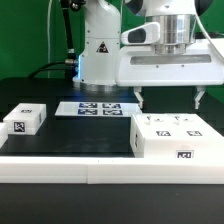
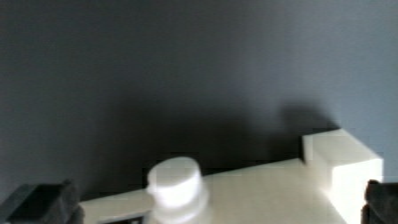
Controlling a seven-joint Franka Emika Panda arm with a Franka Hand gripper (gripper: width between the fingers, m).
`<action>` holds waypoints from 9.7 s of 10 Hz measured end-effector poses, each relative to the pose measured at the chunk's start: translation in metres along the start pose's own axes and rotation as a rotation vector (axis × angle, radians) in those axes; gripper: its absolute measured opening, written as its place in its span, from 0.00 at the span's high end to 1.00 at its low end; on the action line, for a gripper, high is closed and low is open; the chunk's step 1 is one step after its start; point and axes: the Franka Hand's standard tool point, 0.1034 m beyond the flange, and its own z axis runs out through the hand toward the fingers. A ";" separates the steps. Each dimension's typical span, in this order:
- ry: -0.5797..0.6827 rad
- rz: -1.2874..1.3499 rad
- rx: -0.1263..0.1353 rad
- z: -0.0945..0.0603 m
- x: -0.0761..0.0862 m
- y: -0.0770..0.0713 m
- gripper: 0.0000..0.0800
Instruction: Assemble cabinet
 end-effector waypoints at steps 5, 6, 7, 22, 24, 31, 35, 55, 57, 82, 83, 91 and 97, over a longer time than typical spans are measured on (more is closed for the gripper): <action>0.004 0.090 0.016 0.005 -0.002 0.005 0.00; 0.004 0.060 0.013 0.007 -0.001 0.004 0.00; 0.002 0.023 0.007 0.011 0.000 0.003 0.00; 0.061 -0.098 -0.009 0.047 0.008 0.019 0.00; 0.071 -0.105 -0.005 0.048 0.007 0.014 0.00; 0.071 -0.138 -0.007 0.048 0.008 0.015 0.68; 0.069 -0.141 -0.007 0.048 0.007 0.015 0.99; -0.042 -0.170 -0.014 -0.046 0.043 0.005 1.00; -0.078 -0.173 -0.017 -0.051 0.049 0.000 1.00; -0.127 -0.181 -0.020 -0.075 0.067 0.000 0.26; -0.110 -0.129 -0.024 -0.073 0.057 0.005 0.10; -0.040 0.005 -0.027 -0.047 0.006 0.026 0.00; -0.035 -0.086 -0.039 -0.036 -0.004 0.083 0.00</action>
Offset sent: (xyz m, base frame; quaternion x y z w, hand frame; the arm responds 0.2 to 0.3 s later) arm 0.0000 0.0000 0.0000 0.0000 0.0000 0.0000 1.0000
